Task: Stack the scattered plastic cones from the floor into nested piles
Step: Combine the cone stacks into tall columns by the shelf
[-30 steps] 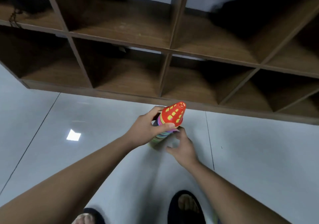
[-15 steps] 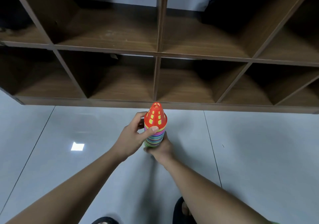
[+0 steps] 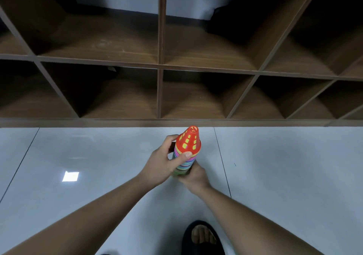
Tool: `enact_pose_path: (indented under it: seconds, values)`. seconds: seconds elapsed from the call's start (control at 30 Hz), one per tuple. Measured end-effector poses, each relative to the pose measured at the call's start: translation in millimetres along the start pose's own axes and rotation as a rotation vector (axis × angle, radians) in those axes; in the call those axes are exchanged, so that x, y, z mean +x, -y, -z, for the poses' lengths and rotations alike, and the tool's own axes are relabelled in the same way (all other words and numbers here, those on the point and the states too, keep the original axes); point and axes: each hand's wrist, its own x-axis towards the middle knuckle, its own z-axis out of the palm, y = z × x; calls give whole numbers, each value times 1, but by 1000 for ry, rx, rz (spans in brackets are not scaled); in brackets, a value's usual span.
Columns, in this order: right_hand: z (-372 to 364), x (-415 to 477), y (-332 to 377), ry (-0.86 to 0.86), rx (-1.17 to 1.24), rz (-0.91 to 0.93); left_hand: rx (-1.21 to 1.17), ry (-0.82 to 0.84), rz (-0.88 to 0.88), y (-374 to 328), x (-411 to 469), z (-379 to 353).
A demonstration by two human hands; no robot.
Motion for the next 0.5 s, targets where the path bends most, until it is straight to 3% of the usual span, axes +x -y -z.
enact_pose_path:
  seconds: [0.2,0.37,0.5]
  values:
    - [74,-16,32,206,-382,54,179,5,-26,-22,-8,19]
    - [154,-44,72,148,-480,119,326,-87,-225,-96,-23,36]
    - [219,-87,92,65,-483,210,440,-18,-350,-160,-32,34]
